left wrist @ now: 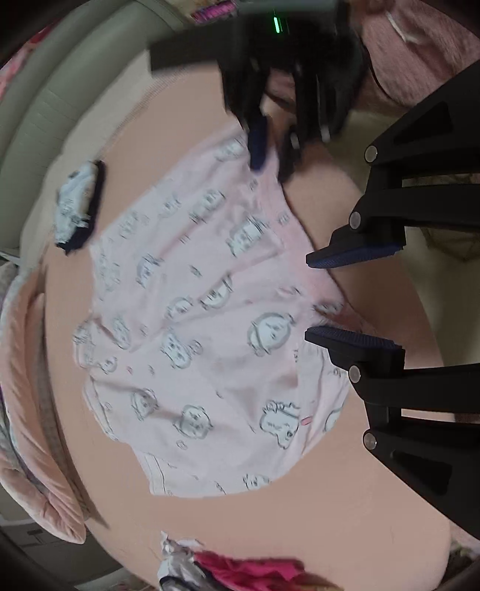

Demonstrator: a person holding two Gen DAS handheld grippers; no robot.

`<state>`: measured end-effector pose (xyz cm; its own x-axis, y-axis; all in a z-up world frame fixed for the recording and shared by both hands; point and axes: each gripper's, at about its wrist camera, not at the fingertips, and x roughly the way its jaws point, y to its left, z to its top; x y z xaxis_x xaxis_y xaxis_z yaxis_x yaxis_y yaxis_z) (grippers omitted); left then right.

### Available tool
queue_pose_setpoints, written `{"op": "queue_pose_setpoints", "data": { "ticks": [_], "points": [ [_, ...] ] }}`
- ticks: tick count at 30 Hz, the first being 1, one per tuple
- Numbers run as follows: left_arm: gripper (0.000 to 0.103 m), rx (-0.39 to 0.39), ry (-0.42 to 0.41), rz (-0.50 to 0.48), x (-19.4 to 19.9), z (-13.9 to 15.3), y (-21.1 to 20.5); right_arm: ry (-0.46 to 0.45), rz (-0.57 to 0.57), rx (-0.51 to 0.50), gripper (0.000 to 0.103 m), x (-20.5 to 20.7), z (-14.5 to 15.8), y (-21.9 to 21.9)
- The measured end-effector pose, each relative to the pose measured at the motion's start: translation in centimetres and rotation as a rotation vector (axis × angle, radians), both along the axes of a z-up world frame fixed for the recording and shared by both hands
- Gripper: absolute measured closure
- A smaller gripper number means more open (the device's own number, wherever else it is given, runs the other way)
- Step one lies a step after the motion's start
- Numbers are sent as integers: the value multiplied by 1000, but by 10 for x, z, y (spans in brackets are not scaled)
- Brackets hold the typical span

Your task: Fold clothes

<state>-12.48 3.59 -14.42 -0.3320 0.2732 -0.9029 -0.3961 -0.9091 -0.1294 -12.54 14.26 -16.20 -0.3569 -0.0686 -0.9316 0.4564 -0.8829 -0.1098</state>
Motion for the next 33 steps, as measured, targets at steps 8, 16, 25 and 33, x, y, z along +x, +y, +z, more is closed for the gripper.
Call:
{"op": "queue_pose_setpoints", "data": {
  "ticks": [8,16,25,33],
  "points": [
    [73,17,-34,-104,1,-23,17,73,-112,-53,78,4,13,20],
    [73,-6,-28,-88,-15,-39,31,10,-110,-80,78,2,1,33],
    [73,-8,14,-11,-31,-42,33,105,-199,-85,78,-20,18,40],
    [94,15,3,-18,-4,-50,34,-17,-93,-151,78,-12,5,24]
  ]
}}
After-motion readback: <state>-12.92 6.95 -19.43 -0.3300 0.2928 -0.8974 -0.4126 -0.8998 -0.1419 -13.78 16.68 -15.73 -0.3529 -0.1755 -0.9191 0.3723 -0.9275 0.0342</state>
